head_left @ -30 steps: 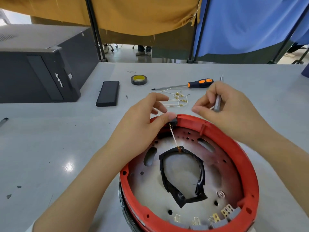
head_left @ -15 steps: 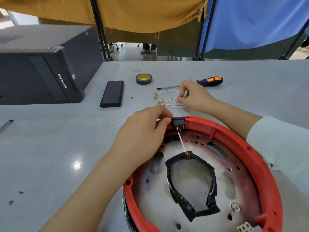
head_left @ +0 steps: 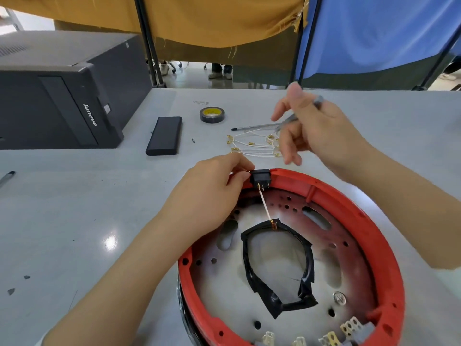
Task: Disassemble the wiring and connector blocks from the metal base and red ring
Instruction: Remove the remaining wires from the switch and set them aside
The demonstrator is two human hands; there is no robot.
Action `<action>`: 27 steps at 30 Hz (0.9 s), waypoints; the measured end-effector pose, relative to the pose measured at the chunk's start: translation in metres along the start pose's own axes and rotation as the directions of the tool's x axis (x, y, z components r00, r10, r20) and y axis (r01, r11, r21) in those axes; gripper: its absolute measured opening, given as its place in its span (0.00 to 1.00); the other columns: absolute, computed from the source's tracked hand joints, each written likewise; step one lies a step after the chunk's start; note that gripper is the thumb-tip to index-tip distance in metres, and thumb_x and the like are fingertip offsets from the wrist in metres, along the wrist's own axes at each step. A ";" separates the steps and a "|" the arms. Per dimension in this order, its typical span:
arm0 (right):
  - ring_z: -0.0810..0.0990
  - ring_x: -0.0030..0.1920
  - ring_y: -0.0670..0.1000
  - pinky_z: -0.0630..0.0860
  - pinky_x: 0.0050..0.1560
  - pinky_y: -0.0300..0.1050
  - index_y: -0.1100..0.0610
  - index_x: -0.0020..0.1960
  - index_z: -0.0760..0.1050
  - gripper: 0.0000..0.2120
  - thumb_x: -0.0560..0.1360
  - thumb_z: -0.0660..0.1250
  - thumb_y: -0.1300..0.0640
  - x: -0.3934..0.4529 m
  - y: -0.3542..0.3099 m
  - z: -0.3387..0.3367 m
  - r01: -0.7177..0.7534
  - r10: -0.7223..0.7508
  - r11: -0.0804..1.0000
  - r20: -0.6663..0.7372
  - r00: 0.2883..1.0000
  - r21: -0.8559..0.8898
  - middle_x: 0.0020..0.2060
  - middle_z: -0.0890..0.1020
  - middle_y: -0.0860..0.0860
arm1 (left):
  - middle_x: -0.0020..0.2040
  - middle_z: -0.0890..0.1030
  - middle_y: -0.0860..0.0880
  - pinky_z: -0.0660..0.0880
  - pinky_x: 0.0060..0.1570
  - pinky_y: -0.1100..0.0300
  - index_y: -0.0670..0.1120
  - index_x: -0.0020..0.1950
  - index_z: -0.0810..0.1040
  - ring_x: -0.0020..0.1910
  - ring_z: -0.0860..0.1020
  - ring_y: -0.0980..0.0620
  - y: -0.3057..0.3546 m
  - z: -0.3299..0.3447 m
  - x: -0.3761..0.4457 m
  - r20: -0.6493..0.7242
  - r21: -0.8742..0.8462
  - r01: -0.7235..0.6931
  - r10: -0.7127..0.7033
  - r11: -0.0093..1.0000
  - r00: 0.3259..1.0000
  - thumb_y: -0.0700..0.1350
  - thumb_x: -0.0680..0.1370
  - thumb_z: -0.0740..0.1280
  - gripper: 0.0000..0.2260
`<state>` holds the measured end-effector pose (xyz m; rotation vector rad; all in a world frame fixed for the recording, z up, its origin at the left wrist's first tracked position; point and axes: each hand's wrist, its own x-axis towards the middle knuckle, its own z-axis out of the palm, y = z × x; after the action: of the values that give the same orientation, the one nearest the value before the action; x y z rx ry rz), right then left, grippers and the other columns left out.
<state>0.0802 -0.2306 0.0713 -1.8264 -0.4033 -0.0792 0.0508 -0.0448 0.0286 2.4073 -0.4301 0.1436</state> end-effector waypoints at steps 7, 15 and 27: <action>0.69 0.20 0.51 0.65 0.21 0.38 0.57 0.37 0.78 0.22 0.81 0.54 0.47 -0.038 0.012 0.017 -0.102 0.094 0.977 0.051 0.994 0.189 0.23 0.75 0.56 | 0.30 0.74 0.69 0.65 0.35 0.76 0.59 0.51 0.77 0.33 0.72 0.70 -0.001 -0.001 0.001 0.023 -0.021 -0.011 0.012 1.000 1.000 0.49 0.79 0.62 0.06; 0.71 0.21 0.49 0.66 0.21 0.39 0.53 0.37 0.70 0.13 0.76 0.64 0.48 -0.037 0.024 0.016 -0.036 0.036 0.996 -0.002 0.999 -0.080 0.25 0.78 0.52 | 0.42 0.77 0.65 0.69 0.45 0.70 0.60 0.54 0.76 0.45 0.76 0.62 -0.002 0.001 0.002 0.049 0.023 -0.026 0.025 0.999 0.998 0.50 0.78 0.63 0.07; 0.73 0.21 0.46 0.70 0.22 0.40 0.53 0.38 0.68 0.12 0.78 0.64 0.50 -0.039 0.021 0.015 -0.019 0.015 0.984 -0.027 1.000 -0.177 0.25 0.79 0.50 | 0.47 0.81 0.61 0.72 0.50 0.61 0.60 0.55 0.76 0.49 0.76 0.60 0.000 0.001 0.002 0.083 -0.006 -0.026 0.026 1.000 0.996 0.49 0.80 0.59 0.09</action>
<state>0.0482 -0.2303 0.0371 -2.0022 -0.3723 -0.1301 0.0528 -0.0457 0.0286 2.4101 -0.4995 0.0537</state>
